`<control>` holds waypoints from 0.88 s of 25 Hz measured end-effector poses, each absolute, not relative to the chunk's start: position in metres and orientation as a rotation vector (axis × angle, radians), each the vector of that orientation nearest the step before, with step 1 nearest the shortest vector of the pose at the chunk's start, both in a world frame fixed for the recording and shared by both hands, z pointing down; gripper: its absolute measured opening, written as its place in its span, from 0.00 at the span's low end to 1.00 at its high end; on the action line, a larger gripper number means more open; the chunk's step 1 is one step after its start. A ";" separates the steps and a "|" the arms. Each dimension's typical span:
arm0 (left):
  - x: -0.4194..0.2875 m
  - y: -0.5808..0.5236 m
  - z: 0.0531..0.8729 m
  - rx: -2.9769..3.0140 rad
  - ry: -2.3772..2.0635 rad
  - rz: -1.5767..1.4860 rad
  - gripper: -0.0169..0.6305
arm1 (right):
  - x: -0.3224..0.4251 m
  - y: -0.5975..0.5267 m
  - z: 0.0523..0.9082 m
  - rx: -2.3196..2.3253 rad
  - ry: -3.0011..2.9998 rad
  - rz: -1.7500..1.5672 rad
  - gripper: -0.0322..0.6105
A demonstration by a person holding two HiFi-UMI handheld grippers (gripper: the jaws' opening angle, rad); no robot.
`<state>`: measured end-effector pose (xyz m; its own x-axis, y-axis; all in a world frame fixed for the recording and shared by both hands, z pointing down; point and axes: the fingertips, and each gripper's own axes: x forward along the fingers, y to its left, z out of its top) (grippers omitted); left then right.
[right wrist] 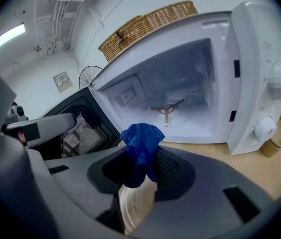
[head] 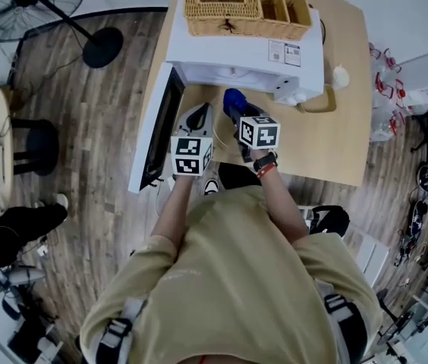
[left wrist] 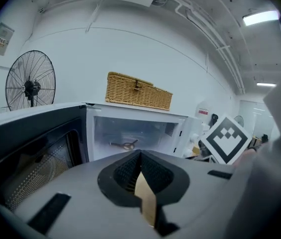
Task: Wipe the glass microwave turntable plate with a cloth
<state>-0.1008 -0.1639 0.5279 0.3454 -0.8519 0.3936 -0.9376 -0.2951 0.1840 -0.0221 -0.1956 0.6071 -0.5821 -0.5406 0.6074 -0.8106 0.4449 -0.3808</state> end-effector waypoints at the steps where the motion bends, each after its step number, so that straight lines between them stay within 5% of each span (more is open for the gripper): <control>1: -0.102 -0.166 0.531 2.225 -1.578 0.320 0.04 | -0.025 -0.199 0.613 1.127 -2.304 0.931 0.25; 22: -0.095 -0.198 0.570 2.139 -1.570 0.440 0.04 | -0.036 -0.236 0.687 1.011 -2.166 0.914 0.29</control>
<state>-0.0952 -0.1976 0.5701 0.3016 -0.8105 0.5020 -0.9534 -0.2524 0.1654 -0.0363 -0.2360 0.6874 -0.5486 -0.4172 0.7246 -0.8101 0.4794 -0.3374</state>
